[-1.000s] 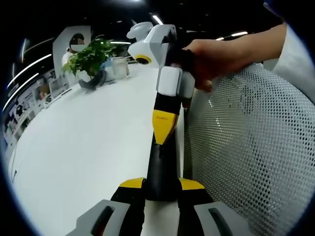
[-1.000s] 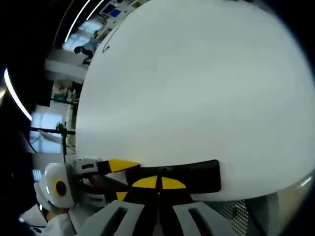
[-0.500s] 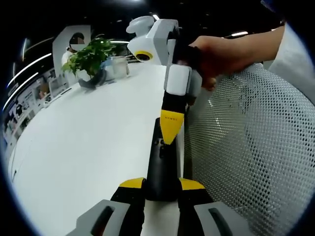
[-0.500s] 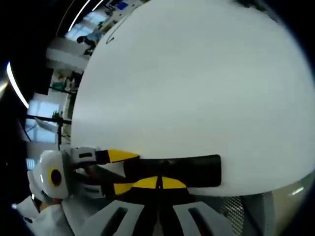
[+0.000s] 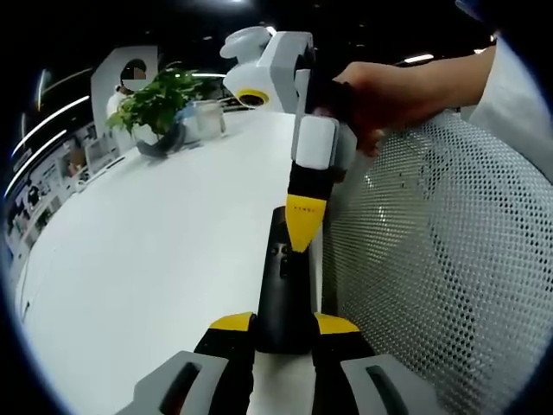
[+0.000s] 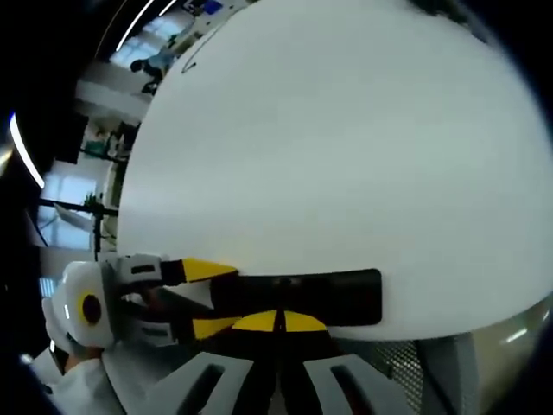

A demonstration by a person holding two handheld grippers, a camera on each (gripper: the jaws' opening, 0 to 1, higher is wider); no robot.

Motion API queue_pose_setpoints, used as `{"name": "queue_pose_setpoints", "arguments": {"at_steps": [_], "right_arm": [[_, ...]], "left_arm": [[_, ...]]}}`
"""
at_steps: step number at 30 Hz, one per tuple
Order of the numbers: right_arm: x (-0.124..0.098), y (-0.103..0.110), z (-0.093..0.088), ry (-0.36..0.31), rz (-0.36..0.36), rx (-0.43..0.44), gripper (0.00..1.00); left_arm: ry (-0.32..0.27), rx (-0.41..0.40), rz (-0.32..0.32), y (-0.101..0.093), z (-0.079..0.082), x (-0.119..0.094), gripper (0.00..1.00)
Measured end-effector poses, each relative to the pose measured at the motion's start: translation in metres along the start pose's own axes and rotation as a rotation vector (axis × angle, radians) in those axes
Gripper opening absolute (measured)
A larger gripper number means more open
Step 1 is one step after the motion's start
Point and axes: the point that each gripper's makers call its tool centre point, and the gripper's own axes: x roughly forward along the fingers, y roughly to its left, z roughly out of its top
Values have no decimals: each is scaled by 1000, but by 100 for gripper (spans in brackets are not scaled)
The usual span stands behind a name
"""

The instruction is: Press the specified remote control buttons in sequence, fully releasing each button before pressing the next.

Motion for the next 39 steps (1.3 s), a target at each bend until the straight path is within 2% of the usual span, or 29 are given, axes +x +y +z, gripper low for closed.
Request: {"name": "queue_pose_setpoints", "arguments": {"at_steps": [6, 11, 12, 14, 23, 31, 32, 34, 39], "right_arm": [[1, 0, -2, -1, -70, -122, 0], [2, 0, -4, -3, -104, -174, 0], [0, -4, -11, 44, -120, -174, 0], [1, -3, -7, 27, -109, -192, 0], [1, -3, -3, 37, -89, -154, 0], [1, -1, -1, 39, -43, -90, 0], [2, 6, 0, 27, -3, -79, 0], [1, 12, 3, 10, 33, -80, 0], [2, 12, 7, -21, 27, -100, 0]], "left_arm": [[-4, -3, -2, 0, 0, 0, 25], [1, -5, -7, 0, 0, 0, 25], [1, -4, -12, -1, 0, 0, 25], [1, -4, -11, -1, 1, 1, 25], [-3, -4, -11, 0, 1, 0, 25], [2, 14, -12, -1, 1, 0, 25], [2, 19, -12, -1, 1, 0, 24], [1, 24, -12, -2, 1, 0, 24], [1, 27, -23, -5, 3, 3, 24]]}}
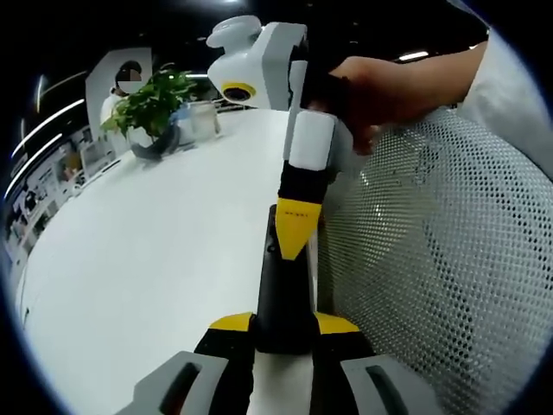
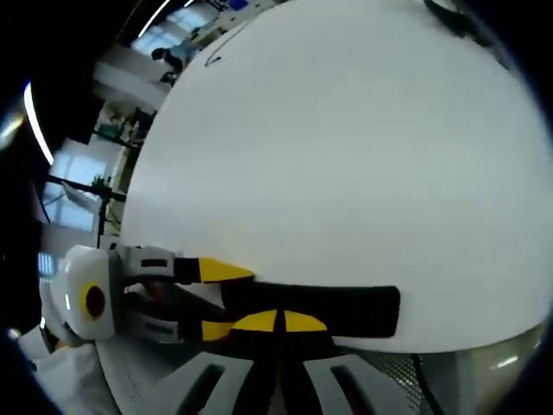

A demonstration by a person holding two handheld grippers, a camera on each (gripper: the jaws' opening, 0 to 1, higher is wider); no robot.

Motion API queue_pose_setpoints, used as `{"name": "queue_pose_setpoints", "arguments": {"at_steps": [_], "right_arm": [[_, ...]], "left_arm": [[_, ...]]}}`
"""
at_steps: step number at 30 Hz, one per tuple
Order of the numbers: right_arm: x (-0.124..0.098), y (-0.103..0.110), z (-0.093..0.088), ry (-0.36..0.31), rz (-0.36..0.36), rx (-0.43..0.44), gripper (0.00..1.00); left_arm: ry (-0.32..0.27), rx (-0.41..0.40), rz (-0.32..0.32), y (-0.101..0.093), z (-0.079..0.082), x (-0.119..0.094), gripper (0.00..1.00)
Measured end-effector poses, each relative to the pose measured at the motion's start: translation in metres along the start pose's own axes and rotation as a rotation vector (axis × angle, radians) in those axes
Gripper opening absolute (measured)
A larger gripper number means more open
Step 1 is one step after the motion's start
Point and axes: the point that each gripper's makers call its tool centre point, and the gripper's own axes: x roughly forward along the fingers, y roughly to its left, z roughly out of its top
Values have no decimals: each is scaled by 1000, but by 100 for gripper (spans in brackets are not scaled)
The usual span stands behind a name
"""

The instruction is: Press the specified remote control buttons in sequence, fully releasing each button before pressing the next.

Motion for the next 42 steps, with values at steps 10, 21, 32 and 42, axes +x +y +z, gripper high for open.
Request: {"name": "queue_pose_setpoints", "arguments": {"at_steps": [10, 21, 32, 42], "right_arm": [[3, -1, -4, 26, -1, -10, 0], [4, -3, -3, 8, -35, -47, 0], [5, -3, -2, -2, -38, -35, 0], [5, -3, -2, 6, -77, -113, 0]], "left_arm": [[1, 11, -7, -1, 0, 1, 25], [-4, 10, -6, -1, 0, 1, 25], [-9, 7, -3, 0, 0, 1, 25], [-12, -1, 5, 0, 0, 1, 25]]}}
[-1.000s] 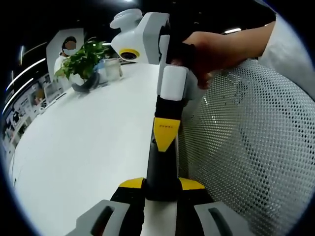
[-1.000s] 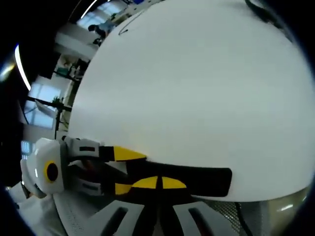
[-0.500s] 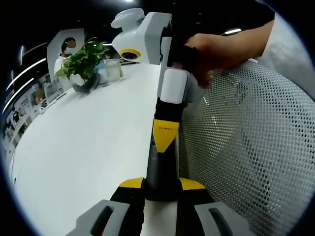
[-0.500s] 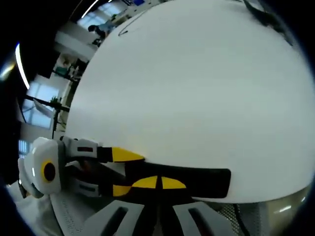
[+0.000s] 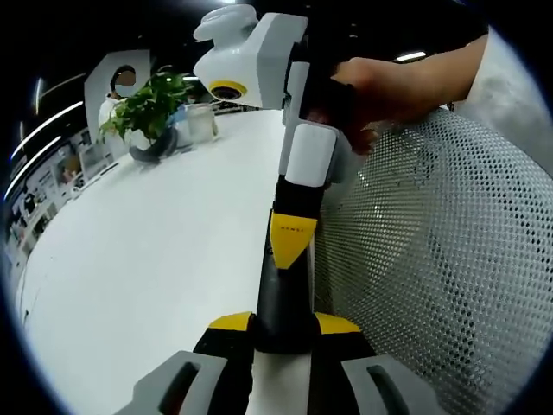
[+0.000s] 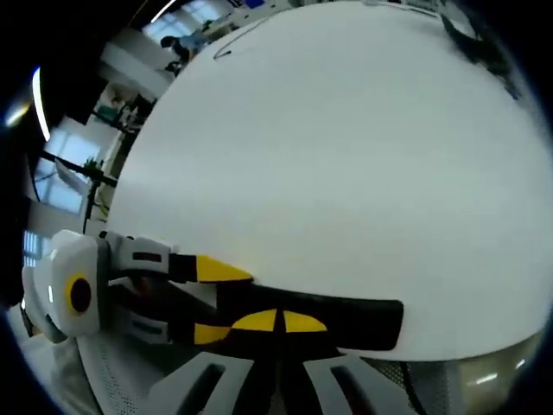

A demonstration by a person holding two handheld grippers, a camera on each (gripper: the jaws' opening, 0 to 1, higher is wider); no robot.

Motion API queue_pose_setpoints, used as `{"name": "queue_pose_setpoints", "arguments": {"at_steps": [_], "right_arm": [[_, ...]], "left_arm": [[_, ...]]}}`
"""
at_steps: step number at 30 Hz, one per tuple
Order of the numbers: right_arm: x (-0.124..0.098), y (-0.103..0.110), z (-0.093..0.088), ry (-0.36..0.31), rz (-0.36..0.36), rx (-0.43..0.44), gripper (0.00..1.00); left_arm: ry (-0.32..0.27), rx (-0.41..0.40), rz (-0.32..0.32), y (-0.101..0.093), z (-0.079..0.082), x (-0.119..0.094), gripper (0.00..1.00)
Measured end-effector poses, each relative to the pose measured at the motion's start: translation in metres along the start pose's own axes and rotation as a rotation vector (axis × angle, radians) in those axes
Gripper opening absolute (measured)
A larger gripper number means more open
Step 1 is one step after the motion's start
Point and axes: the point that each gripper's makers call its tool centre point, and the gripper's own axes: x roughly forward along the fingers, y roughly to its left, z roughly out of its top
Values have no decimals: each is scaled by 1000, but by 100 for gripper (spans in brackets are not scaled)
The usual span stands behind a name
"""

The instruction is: Press the specified remote control buttons in sequence, fully releasing each button before pressing the next.

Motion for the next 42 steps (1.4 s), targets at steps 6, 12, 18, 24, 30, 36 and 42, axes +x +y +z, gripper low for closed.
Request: {"name": "queue_pose_setpoints", "arguments": {"at_steps": [6, 12, 18, 24, 30, 36, 42], "right_arm": [[-1, 1, 0, 3, 3, 12, 0], [1, 6, 0, 9, 39, 21, 0], [4, 15, -3, 31, 87, 10, 0], [5, 12, -5, 48, 43, -31, 0], [2, 7, -1, 30, 38, 21, 0], [4, 6, 2, 23, -10, -47, 0], [5, 4, 5, 9, -40, -90, 0]], "left_arm": [[3, 3, 3, 0, -1, 0, 25], [3, 5, 1, 0, -1, -1, 25], [10, 12, -3, 0, -1, 0, 25], [11, 17, -8, 0, -1, 0, 25], [14, 12, -14, 0, -1, 0, 24], [12, 10, -17, 0, 0, 0, 24], [13, 5, -13, 2, 0, 0, 25]]}}
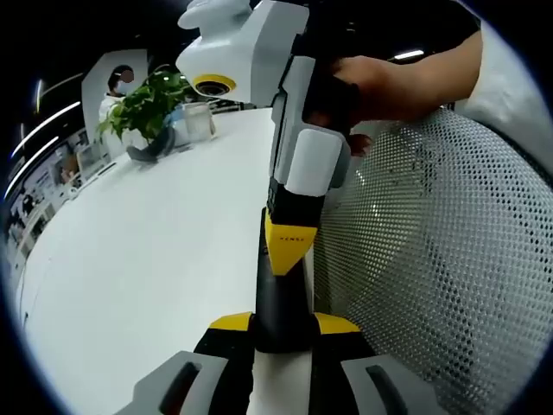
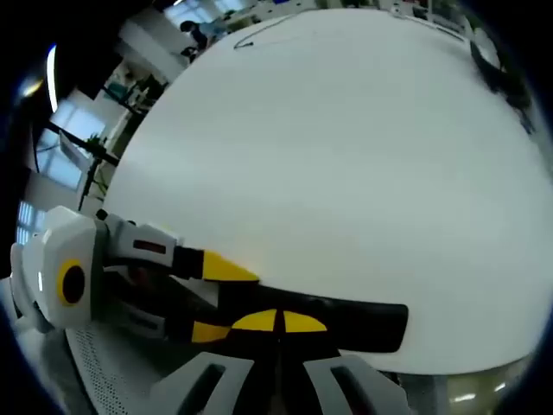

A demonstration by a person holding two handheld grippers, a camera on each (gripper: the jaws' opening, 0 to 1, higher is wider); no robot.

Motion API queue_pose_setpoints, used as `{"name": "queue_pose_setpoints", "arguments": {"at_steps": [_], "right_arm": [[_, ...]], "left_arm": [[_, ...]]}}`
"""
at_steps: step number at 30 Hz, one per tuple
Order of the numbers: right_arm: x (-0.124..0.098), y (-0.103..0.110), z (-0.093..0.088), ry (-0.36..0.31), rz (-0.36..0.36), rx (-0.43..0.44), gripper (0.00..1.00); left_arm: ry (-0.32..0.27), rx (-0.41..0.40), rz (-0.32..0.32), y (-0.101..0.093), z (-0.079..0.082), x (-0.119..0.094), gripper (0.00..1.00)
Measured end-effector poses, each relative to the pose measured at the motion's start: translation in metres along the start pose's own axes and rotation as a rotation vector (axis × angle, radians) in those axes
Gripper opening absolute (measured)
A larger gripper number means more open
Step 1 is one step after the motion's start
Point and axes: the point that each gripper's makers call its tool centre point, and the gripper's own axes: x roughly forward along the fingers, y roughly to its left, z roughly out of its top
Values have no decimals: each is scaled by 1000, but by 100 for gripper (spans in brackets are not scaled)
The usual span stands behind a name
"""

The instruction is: Press the specified remote control buttons in sequence, fully releasing each button before pressing the next.

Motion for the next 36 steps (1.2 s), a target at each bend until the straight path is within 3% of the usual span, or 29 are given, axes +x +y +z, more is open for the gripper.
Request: {"name": "queue_pose_setpoints", "arguments": {"at_steps": [9, 26, 32, 36], "right_arm": [[-1, 0, 1, -20, -13, -41, 0], [-2, -1, 1, -32, 35, 25, 0], [-3, 1, 1, -40, 12, -9, 0], [-5, 1, -1, -14, -47, -114, 0]], "left_arm": [[2, -6, 9, 0, 0, 0, 26], [8, -41, 40, 0, 1, 1, 26], [21, -47, 44, 0, 1, 1, 26], [18, -44, 37, -2, 1, 0, 25]]}}
